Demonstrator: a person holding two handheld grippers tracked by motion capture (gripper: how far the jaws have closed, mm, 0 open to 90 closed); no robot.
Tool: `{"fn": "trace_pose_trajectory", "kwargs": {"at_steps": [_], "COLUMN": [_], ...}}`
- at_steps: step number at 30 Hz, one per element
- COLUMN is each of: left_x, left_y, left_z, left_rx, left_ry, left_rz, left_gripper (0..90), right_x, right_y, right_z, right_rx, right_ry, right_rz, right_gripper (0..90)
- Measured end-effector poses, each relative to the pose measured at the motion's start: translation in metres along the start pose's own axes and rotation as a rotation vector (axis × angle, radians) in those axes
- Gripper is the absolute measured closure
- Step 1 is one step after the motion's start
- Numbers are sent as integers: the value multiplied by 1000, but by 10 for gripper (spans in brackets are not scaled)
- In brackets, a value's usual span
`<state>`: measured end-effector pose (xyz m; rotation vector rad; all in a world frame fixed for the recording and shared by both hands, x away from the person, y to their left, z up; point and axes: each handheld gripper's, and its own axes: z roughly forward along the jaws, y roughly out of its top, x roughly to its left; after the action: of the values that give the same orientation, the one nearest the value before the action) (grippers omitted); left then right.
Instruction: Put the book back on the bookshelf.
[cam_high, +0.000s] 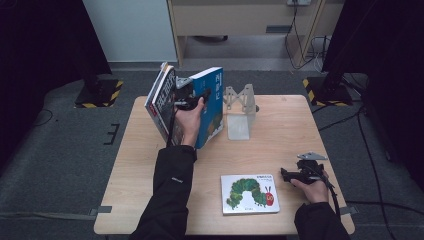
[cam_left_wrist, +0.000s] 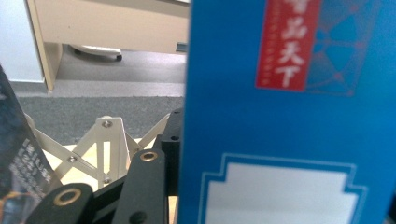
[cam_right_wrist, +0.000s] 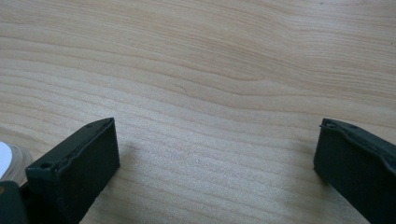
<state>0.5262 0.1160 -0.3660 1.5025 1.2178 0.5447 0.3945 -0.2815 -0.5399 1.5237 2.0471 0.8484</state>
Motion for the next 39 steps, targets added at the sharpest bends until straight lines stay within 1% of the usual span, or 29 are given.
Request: {"fn": "trace_pose_trajectory", "kwargs": {"at_steps": [1,2,3,4,5,6,7,9,10,11,14,16,19,22,24,28,30,31,32,33,35,38,39], "left_x": [1,1,2,2,2,2,2,1,2,3,5,5,7,7,5,0,0,2,2,5,7,12,13], "left_y": [-2,-3,-5,-5,-7,-9,-10,-13,-14,-16,-18,-21,-26,-30,-33,-38,-39,-43,-43,-46,-48,-58,-60], "left_z": [3,5,10,10,12,14,16,17,16,14,11,7,1,-7,-11,-17,-19,-23,-23,-27,-29,-34,-36], "left_rx": [0,2,-2,-2,-1,-1,2,-6,-12,-18,-22,-17,-15,-10,-12,-9,-9,-11,-11,-8,-8,-31,-41], "left_ry": [0,1,9,9,16,16,20,26,26,18,16,25,26,23,12,14,15,22,22,30,33,46,59], "left_rz": [-7,-6,-10,-10,5,1,12,14,12,4,6,27,53,59,78,93,95,95,95,96,93,94,110], "left_gripper": [598,599,598,599,599,599,598,597,597,596,595,592,583,583,583,579,579,577,576,576,575,569,566], "right_x": [0,0,0,0,0,0,0,0,0,0,0,0,0,0,0,1,1,1,1,1,1,1,1], "right_y": [0,0,0,0,0,0,0,0,0,0,0,0,0,0,0,0,0,0,0,0,0,0,0], "right_z": [0,0,0,0,0,0,0,0,0,0,0,0,0,0,0,0,0,0,0,0,0,0,0], "right_rx": [0,0,0,0,0,0,0,0,0,-1,-3,-3,-3,-3,-3,-3,-4,-1,-1,-1,-1,-1,-1], "right_ry": [0,0,0,0,0,0,0,-1,-1,-3,-6,-6,-6,-6,-7,-7,-7,-5,-5,-5,-5,-5,-5], "right_rz": [0,-1,0,0,0,0,0,-1,-1,-2,-3,-3,-1,-3,-3,-3,-1,-4,-4,-1,-2,-2,-2], "right_gripper": [4,4,4,4,5,4,4,5,5,5,7,7,7,7,7,8,9,9,9,9,9,9,9]}}
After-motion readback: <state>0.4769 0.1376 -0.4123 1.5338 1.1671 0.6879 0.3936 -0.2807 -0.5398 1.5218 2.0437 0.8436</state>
